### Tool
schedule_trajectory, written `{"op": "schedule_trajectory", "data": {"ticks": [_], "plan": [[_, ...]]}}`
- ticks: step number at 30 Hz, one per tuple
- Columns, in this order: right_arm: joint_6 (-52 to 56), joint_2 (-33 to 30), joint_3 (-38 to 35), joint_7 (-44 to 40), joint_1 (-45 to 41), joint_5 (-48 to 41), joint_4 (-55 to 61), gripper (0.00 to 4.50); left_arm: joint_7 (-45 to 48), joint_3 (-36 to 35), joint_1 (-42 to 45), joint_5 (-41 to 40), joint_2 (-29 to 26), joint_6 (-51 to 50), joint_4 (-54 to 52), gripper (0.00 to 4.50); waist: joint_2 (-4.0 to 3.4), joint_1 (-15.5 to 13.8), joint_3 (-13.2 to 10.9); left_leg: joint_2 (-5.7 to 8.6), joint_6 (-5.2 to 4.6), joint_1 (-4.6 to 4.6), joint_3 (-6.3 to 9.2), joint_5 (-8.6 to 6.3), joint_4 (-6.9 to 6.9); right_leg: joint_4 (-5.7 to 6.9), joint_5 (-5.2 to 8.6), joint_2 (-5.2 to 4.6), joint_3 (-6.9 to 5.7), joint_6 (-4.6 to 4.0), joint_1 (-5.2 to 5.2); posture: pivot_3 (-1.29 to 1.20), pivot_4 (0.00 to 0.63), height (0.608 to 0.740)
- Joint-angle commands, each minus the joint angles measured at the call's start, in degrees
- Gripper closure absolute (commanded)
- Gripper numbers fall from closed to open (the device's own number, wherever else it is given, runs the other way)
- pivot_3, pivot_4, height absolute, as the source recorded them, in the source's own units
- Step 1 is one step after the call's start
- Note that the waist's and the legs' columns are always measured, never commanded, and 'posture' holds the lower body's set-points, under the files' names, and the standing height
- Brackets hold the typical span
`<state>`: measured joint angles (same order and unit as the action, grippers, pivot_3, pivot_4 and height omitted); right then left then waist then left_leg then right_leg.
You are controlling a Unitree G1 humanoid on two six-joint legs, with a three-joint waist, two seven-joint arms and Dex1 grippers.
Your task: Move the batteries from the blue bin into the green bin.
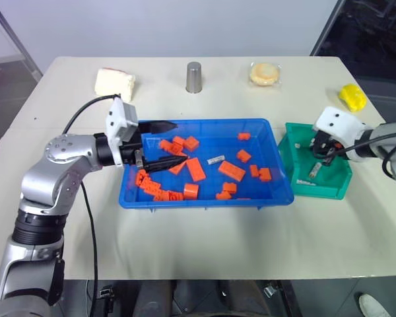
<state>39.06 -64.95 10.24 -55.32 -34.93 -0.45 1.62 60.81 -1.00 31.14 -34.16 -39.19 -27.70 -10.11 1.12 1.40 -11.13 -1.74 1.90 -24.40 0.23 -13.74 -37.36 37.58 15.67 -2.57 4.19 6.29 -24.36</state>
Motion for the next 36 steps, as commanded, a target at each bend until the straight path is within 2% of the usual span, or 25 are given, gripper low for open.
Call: {"op": "schedule_trajectory", "data": {"ticks": [1,5,7,11,17,21,27,36], "plan": [[-2.1,0.3,-1.4,1.2,-0.8,1.8,-0.4,2.01,0.0,-1.3,-0.5,1.0,-0.8,1.5,-1.2,0.0,0.0,-0.1,0.0,0.0,0.0,0.0,0.01,0.0,0.0,0.0,0.0,0.0,0.0,0.0,0.0,0.0,0.15,0.74],[-2.3,1.1,-1.3,1.4,-2.4,2.9,-0.8,0.04,-0.3,-1.8,-1.0,0.2,-0.9,0.6,-2.8,0.0,0.0,-0.2,0.0,-0.01,0.0,0.0,0.02,0.0,0.01,0.01,0.0,0.01,-0.01,0.0,0.0,0.0,0.15,0.74],[-2.6,2.5,-1.4,1.8,-5.4,3.3,-1.5,0.04,-0.6,-2.3,-1.3,0.1,-1.1,0.5,-3.0,0.0,0.0,-0.2,0.0,0.0,0.0,-0.01,0.02,0.0,0.01,0.01,0.0,0.0,-0.01,0.0,0.0,0.0,0.15,0.74],[5.1,13.4,-5.0,2.0,-15.6,-4.7,-1.9,0.04,-1.2,-4.5,-2.9,0.0,-3.1,0.0,-3.1,0.0,0.0,1.2,0.0,-0.02,0.01,0.03,0.01,0.01,-0.02,0.06,0.0,0.01,0.02,0.0,0.0,0.0,0.15,0.74],[8.9,22.1,-2.6,-1.9,-17.8,-11.1,-1.0,0.04,-2.4,-9.0,-6.6,-4.7,-6.0,-5.5,-7.5,0.0,0.01,0.8,0.0,-0.01,0.02,0.0,0.17,0.01,0.04,0.21,0.01,-0.02,-0.09,-0.02,-0.02,0.0,0.15,0.74],[5.9,24.4,1.9,-4.7,-17.3,-10.6,-3.2,0.04,-3.8,-11.8,-10.7,-6.6,-7.6,-7.8,-11.6,0.0,0.03,0.7,0.0,0.08,0.02,-0.04,0.13,0.01,-0.03,0.21,0.01,-0.13,-0.07,-0.01,-0.01,0.0,0.15,0.74],[0.0,29.4,7.4,-6.7,-18.7,-8.3,-10.8,0.04,-8.1,-14.8,-15.2,-8.4,-7.2,-9.6,-16.8,0.0,0.03,1.1,0.0,0.04,0.02,0.01,0.14,0.01,-0.07,0.26,0.01,-0.06,-0.07,-0.01,0.01,0.0,0.15,0.74],[-8.8,36.3,12.2,-8.2,-21.4,-3.6,-24.1,0.04,-12.7,-16.5,-19.8,-10.2,-6.7,-9.9,-21.1,0.0,0.03,1.2,0.0,0.03,0.03,0.02,0.12,0.01,-0.05,0.37,0.01,-0.07,-0.07,-0.02,-0.07,0.0,0.15,0.74]]}}
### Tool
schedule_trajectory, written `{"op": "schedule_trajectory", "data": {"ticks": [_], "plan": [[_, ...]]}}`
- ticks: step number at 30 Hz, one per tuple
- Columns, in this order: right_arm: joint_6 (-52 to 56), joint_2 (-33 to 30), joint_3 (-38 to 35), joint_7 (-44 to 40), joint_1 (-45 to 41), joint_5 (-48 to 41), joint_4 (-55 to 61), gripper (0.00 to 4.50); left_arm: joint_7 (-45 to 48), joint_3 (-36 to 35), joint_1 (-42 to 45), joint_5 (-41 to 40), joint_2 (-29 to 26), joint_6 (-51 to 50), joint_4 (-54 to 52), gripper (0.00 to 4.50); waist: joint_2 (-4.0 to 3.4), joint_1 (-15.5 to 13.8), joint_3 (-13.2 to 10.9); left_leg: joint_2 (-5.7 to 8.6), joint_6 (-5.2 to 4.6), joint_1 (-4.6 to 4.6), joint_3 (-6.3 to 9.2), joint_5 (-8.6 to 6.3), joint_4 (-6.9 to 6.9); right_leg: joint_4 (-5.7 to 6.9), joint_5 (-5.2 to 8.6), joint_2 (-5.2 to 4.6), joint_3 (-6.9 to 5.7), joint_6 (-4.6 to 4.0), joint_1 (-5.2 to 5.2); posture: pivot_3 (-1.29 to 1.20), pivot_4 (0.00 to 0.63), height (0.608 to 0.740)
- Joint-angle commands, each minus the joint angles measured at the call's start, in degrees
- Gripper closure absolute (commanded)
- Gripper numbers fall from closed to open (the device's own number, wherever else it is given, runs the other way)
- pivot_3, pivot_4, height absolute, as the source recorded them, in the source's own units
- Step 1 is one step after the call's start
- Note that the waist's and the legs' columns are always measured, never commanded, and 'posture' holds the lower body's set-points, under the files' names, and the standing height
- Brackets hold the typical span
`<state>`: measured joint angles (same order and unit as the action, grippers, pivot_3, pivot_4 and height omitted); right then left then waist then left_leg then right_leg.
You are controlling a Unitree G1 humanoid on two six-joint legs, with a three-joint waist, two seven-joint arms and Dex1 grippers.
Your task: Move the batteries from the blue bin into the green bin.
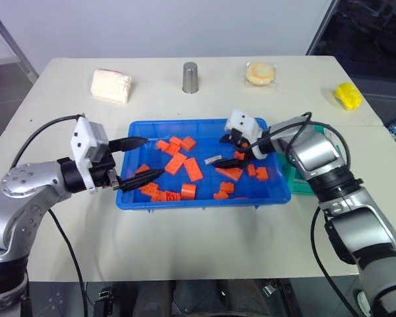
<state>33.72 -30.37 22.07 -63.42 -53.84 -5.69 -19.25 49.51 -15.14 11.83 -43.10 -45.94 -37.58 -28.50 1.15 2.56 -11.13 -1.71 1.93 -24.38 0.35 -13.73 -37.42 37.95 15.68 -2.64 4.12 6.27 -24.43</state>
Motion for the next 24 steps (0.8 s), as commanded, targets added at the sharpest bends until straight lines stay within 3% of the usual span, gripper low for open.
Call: {"op": "schedule_trajectory", "data": {"ticks": [1,2,5,12,18,22,24], "plan": [[-4.4,2.4,0.5,-0.1,-2.9,2.2,-4.6,0.04,-1.8,-2.4,-0.8,-1.4,0.0,0.0,-3.0,0.0,0.0,0.0,0.0,0.0,0.0,0.0,0.0,0.0,0.0,0.0,0.0,0.0,0.0,0.0,0.0,0.0,0.15,0.74],[-5.4,3.0,0.8,-0.1,-3.2,2.8,-6.3,0.04,-2.2,-2.5,-1.0,-1.6,0.1,-0.1,-3.2,0.0,0.0,-0.1,0.0,0.0,0.0,0.0,0.01,0.0,0.0,0.0,0.0,0.0,0.0,0.0,0.0,0.0,0.15,0.74],[-8.1,4.4,2.3,-0.3,-4.0,5.4,-11.1,0.79,-3.1,-2.7,-1.6,-2.1,0.0,-0.2,-4.0,0.0,0.0,0.0,0.0,0.0,0.0,0.0,0.01,0.0,0.0,0.0,0.0,0.0,0.0,0.0,0.0,0.0,0.15,0.74],[-10.4,5.0,2.1,-2.0,-3.4,7.5,-12.3,4.44,-4.4,-3.1,-2.1,-2.9,-0.4,-0.2,-4.7,0.0,0.01,0.0,0.0,0.0,0.01,0.02,0.01,0.0,0.01,0.01,0.0,0.01,-0.01,0.0,0.0,0.0,0.15,0.74],[-10.6,4.7,-1.2,0.8,-5.9,7.8,-11.0,4.43,-3.8,-1.8,-0.2,-2.8,-0.5,0.3,-3.0,0.0,0.0,0.0,0.0,0.0,0.01,0.03,0.01,0.0,0.01,0.02,0.0,0.01,0.0,0.0,0.01,0.0,0.15,0.74],[-7.2,2.9,-6.8,3.4,-11.4,5.7,-9.3,4.43,-4.3,-2.0,4.4,-5.6,2.6,0.2,1.0,0.0,-0.02,-0.1,0.0,0.01,0.08,0.0,0.0,0.04,0.0,0.03,0.0,0.0,0.0,0.0,-0.01,0.0,0.15,0.74],[-3.8,-1.7,-10.3,3.4,-13.5,5.2,-5.1,4.43,-2.3,0.7,8.8,-3.3,3.3,1.9,5.3,0.0,-0.03,-0.4,0.0,0.02,0.09,0.0,0.01,0.05,0.0,0.04,0.0,-0.01,-0.01,0.0,-0.01,0.0,0.15,0.74]]}}
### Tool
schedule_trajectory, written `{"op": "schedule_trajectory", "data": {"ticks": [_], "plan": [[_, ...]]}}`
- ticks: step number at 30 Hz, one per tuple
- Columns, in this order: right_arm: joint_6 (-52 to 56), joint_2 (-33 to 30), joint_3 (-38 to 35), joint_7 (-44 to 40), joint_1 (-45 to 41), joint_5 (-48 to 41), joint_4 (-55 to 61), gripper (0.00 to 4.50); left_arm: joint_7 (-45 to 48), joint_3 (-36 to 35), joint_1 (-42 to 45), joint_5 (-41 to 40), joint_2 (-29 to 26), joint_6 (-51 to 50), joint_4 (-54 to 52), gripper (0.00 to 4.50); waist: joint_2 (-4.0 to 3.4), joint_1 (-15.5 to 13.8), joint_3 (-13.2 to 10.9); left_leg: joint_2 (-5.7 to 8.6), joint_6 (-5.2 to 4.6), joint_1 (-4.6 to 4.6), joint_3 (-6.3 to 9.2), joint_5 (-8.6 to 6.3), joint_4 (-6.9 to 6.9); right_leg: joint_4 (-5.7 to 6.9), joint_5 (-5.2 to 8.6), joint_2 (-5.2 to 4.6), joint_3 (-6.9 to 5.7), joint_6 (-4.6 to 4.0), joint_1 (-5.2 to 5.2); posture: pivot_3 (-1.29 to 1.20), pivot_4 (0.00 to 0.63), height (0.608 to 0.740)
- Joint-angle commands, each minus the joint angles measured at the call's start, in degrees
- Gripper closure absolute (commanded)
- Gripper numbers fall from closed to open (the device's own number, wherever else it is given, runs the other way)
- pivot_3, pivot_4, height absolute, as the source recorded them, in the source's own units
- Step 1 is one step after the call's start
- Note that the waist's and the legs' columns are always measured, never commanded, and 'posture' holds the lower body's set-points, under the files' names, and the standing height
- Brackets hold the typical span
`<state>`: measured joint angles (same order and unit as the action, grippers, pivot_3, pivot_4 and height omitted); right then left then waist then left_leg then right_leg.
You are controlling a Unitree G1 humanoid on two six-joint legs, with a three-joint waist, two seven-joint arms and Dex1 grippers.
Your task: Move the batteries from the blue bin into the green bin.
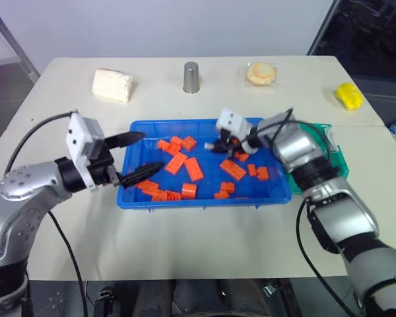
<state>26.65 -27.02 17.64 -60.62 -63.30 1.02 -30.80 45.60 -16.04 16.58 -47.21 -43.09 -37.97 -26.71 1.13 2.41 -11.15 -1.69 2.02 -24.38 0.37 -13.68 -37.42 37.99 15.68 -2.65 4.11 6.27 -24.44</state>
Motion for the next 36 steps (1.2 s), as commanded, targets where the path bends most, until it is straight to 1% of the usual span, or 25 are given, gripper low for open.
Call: {"op": "schedule_trajectory", "data": {"ticks": [1,5,9,11,16,20,21,22,25,26,28,29,33,36], "plan": [[4.8,-7.3,-7.0,0.3,-4.1,-1.6,8.6,4.43,2.7,3.0,5.8,2.0,0.7,3.0,5.3,0.0,0.0,-0.7,0.0,0.02,0.0,-0.02,0.03,0.0,0.02,-0.01,0.0,-0.01,-0.02,0.0,0.0,0.0,0.15,0.74],[10.5,-14.0,-10.2,0.2,-1.3,-2.1,15.3,4.43,6.1,7.1,11.1,5.1,2.4,5.8,11.7,0.0,0.04,-1.5,0.0,0.04,-0.01,-0.01,0.01,-0.01,0.07,-0.11,0.0,-0.02,-0.04,0.0,0.03,0.0,0.15,0.74],[17.9,-23.2,-16.0,1.1,7.8,-3.1,23.0,4.43,10.8,12.5,15.6,10.4,4.1,9.9,18.8,0.0,0.04,-1.8,0.0,0.05,0.0,-0.01,-0.01,0.0,0.03,-0.15,0.0,-0.01,-0.03,0.0,0.06,0.0,0.15,0.74],[21.5,-26.3,-18.3,1.7,11.9,-4.0,27.5,4.43,12.9,14.3,16.7,12.4,4.5,11.6,21.0,0.0,0.01,-1.7,0.0,0.06,-0.01,-0.02,-0.04,0.0,0.03,-0.15,0.0,-0.01,-0.01,0.0,0.05,0.0,0.15,0.74],[29.2,-30.7,-23.7,3.0,21.5,-7.5,37.4,4.43,16.1,17.0,18.8,16.1,6.0,15.1,25.8,0.0,-0.03,-0.6,0.0,-0.03,-0.01,0.02,-0.07,0.0,0.06,-0.1,0.01,0.1,0.05,-0.01,-0.01,0.0,0.15,0.74],[31.9,-31.1,-25.7,5.1,26.0,-9.3,40.9,4.43,17.5,17.3,19.6,17.1,7.2,15.8,27.2,0.0,-0.03,0.1,0.0,-0.03,-0.02,0.01,-0.09,0.0,0.0,-0.08,0.0,0.1,0.06,0.0,0.0,0.0,0.15,0.74],[32.3,-31.1,-26.0,5.5,26.8,-9.9,41.3,3.63,17.7,17.3,19.7,17.2,7.4,15.9,27.3,0.0,-0.03,0.1,0.0,-0.02,-0.02,0.01,-0.11,0.0,-0.02,-0.08,0.0,0.08,0.09,0.01,0.01,0.0,0.15,0.74],[32.3,-31.2,-26.2,5.8,27.6,-10.4,41.4,3.31,17.9,17.2,19.7,17.4,7.5,15.9,27.2,0.0,-0.03,0.1,0.0,-0.02,-0.02,0.01,-0.12,0.0,-0.03,-0.07,0.0,0.08,0.1,0.01,0.01,0.0,0.15,0.74],[31.6,-31.7,-26.4,6.7,28.7,-11.3,40.8,2.0,18.2,16.9,19.7,17.6,7.7,15.7,27.1,0.0,-0.03,0.0,0.0,-0.02,-0.02,0.01,-0.09,0.0,-0.04,-0.04,0.0,0.09,0.09,0.01,0.0,0.0,0.15,0.74],[31.2,-31.7,-26.3,7.3,28.4,-11.3,40.2,1.39,18.2,16.6,19.6,17.6,7.7,15.6,26.9,0.0,-0.03,0.0,0.0,-0.02,-0.02,0.01,-0.09,0.0,-0.04,-0.04,0.0,0.09,0.09,0.01,0.0,0.0,0.15,0.74],[30.2,-31.4,-26.0,8.4,27.3,-11.5,39.1,0.36,18.1,16.1,19.7,17.5,7.5,15.4,26.7,0.0,-0.03,0.0,0.0,-0.01,-0.02,0.0,-0.1,0.0,-0.04,-0.04,0.0,0.07,0.1,0.01,0.0,0.0,0.15,0.74],[29.7,-30.7,-26.0,9.1,26.2,-11.8,38.5,0.09,17.8,15.6,19.6,17.5,7.5,15.4,26.7,0.0,-0.03,0.0,0.0,-0.01,-0.02,0.01,-0.1,0.0,-0.05,-0.04,0.0,0.07,0.1,0.01,0.01,0.0,0.15,0.74],[26.9,-28.0,-27.5,10.8,22.5,-14.1,35.9,0.09,13.6,12.4,20.1,17.3,8.2,16.1,26.8,0.0,-0.03,0.1,0.0,-0.03,-0.02,0.02,-0.1,0.0,-0.05,-0.04,0.0,0.08,0.1,0.01,0.01,0.0,0.15,0.74],[23.5,-27.0,-29.6,11.5,22.2,-15.4,33.5,0.09,9.4,8.8,19.1,17.4,7.9,16.0,26.1,0.0,-0.03,0.0,0.0,-0.03,-0.02,0.01,-0.05,0.0,-0.04,-0.03,0.0,0.09,0.07,0.01,0.01,0.0,0.15,0.74]]}}
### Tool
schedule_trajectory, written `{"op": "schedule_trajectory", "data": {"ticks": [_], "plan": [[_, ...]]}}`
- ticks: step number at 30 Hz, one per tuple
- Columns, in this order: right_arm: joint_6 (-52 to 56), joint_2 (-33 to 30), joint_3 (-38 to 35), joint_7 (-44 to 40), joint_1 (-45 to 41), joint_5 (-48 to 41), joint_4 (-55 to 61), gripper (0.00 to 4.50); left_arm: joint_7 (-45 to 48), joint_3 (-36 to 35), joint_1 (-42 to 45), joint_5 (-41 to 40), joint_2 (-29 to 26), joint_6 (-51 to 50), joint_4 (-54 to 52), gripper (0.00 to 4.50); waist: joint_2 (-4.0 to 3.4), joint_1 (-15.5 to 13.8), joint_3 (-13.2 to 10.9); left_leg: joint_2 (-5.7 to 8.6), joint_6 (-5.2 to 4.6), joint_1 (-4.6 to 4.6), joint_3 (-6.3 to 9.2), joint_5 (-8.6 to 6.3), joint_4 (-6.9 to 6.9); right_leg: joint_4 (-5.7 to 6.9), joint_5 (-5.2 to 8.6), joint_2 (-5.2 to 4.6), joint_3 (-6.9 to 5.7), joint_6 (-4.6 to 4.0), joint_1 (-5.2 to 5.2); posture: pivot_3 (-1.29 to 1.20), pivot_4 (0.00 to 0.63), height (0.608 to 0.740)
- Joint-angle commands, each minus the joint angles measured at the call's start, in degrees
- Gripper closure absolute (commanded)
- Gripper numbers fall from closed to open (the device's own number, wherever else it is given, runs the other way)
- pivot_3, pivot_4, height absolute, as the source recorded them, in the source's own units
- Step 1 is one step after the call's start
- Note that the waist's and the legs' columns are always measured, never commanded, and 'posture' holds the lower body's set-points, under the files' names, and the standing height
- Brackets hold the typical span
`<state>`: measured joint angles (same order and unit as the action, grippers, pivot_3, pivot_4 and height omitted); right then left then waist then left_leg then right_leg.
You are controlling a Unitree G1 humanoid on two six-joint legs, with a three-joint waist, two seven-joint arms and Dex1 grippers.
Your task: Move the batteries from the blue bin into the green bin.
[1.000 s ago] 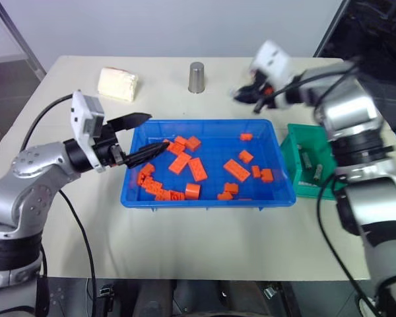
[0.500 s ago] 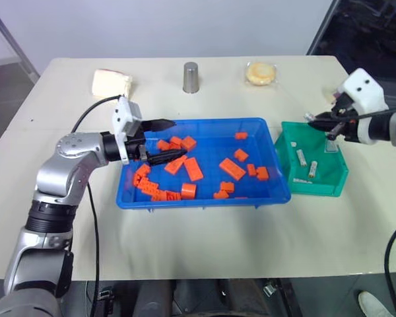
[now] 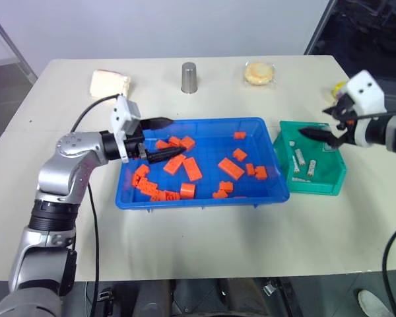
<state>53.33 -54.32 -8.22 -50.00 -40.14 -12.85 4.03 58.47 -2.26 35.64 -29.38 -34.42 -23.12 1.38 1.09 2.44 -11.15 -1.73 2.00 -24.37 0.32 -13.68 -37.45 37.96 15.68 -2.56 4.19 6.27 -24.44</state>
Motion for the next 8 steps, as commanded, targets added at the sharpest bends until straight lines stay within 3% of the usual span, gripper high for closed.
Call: {"op": "schedule_trajectory", "data": {"ticks": [1,8], "plan": [[-4.7,0.4,-5.0,1.4,-0.5,-1.7,-2.8,0.09,-5.2,-6.8,-0.8,-0.2,-1.3,1.3,-2.2,0.0,0.0,-0.1,0.0,0.01,0.0,-0.01,-0.01,0.0,0.0,0.0,0.0,-0.02,0.0,0.0,0.0,0.0,0.15,0.74],[-14.2,-1.5,-13.9,5.5,4.3,-1.6,-14.8,0.09,-15.0,-17.5,-8.3,2.8,-5.3,2.7,-2.1,0.0,0.0,-0.3,0.0,0.03,0.0,-0.01,-0.03,0.0,0.02,-0.01,0.0,-0.08,0.01,0.0,0.0,0.0,0.15,0.74]]}}
